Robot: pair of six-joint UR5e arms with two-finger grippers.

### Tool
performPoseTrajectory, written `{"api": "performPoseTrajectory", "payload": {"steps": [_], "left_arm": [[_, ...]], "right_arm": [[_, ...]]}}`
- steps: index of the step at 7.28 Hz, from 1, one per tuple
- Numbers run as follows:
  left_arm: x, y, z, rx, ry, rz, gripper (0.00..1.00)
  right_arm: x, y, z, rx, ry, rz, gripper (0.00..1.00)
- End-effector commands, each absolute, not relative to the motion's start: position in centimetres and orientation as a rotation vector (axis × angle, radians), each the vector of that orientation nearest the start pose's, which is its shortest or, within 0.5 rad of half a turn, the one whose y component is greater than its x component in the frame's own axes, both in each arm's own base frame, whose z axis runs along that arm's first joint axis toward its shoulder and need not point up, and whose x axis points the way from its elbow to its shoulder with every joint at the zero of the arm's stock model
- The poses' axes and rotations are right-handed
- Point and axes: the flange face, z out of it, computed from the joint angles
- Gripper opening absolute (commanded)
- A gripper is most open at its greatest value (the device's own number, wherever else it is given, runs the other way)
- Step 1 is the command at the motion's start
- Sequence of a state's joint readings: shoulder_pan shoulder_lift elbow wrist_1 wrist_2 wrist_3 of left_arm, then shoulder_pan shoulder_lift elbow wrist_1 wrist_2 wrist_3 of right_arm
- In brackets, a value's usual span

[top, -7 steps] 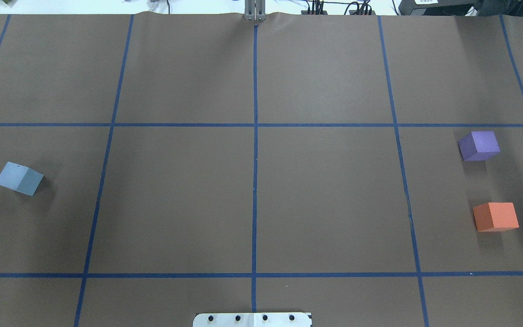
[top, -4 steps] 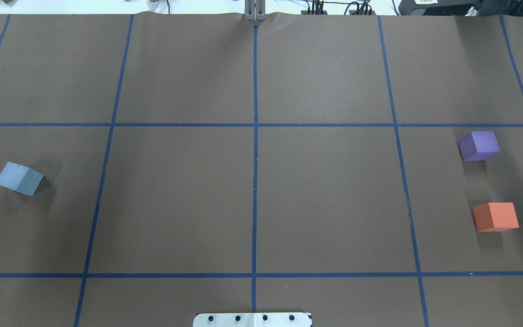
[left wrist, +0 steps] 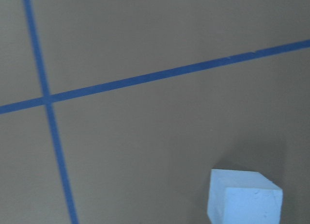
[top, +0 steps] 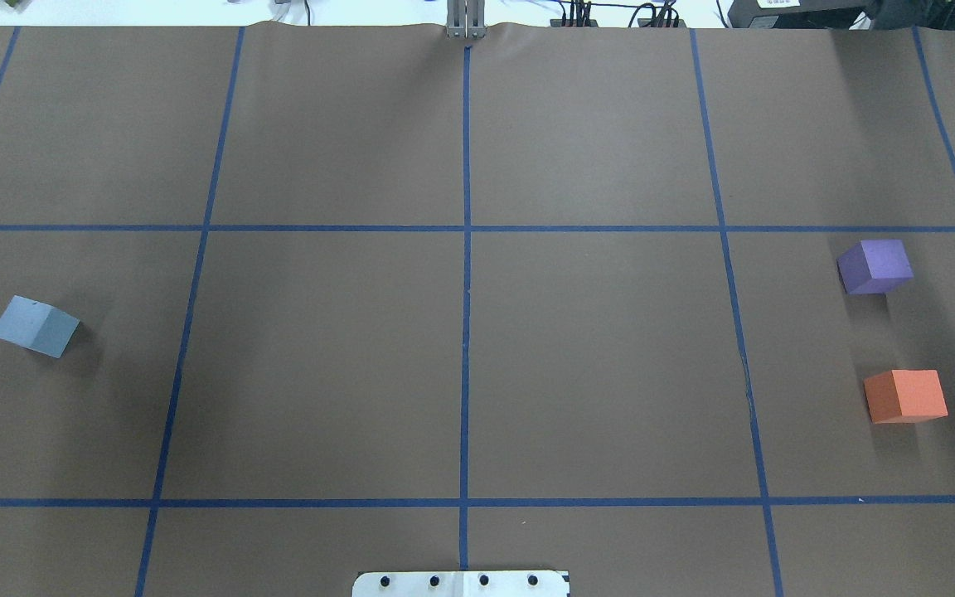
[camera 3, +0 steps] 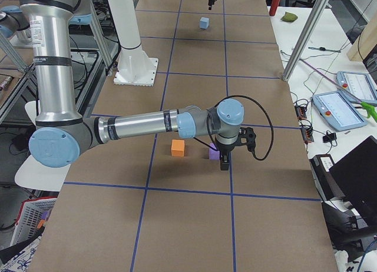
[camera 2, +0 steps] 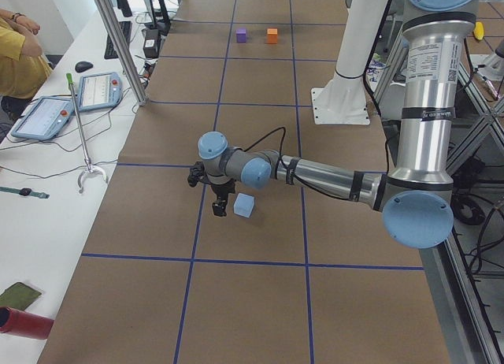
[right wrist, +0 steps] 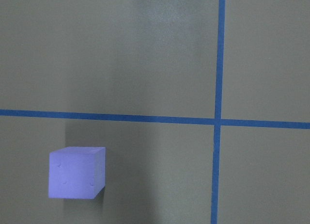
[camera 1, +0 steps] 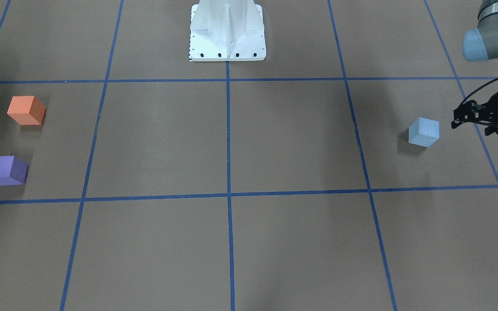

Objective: Place blue block between orange and purple blocks
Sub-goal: 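Lower the left gripper onto the light blue cube and grasp it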

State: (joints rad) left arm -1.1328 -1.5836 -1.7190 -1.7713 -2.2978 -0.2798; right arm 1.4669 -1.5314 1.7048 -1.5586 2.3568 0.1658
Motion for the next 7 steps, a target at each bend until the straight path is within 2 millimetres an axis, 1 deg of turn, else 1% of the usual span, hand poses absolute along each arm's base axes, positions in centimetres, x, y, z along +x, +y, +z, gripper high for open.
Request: {"api": "performPoseTrajectory", "payload": {"steps": [1, 2, 3, 4, 5, 7], "left_arm": [[22.0, -47.3, 55.8, 0.065, 0.752, 0.312, 1.00], [24.3, -46.4, 56.3, 0.032, 0.741, 0.317, 1.00], [24.3, -46.1, 56.5, 0.026, 0.737, 0.314, 1.00], [24.3, -45.9, 57.3, 0.013, 0.731, 0.310, 1.00], [25.0, -45.7, 58.5, -0.014, 0.722, 0.310, 1.00], [25.2, -45.8, 59.2, -0.030, 0.715, 0.302, 1.00]], "right_arm": [[0.0, -52.0, 56.9, 0.068, -0.799, -0.032, 1.00], [0.0, -51.9, 56.8, 0.068, -0.801, -0.033, 1.00], [-0.1, -51.8, 57.2, 0.060, -0.803, -0.033, 1.00], [-0.3, -51.7, 57.6, 0.052, -0.802, -0.034, 1.00], [-0.4, -51.7, 58.0, 0.044, -0.802, -0.032, 1.00], [-0.9, -51.6, 58.1, 0.038, -0.802, -0.042, 1.00]]}}
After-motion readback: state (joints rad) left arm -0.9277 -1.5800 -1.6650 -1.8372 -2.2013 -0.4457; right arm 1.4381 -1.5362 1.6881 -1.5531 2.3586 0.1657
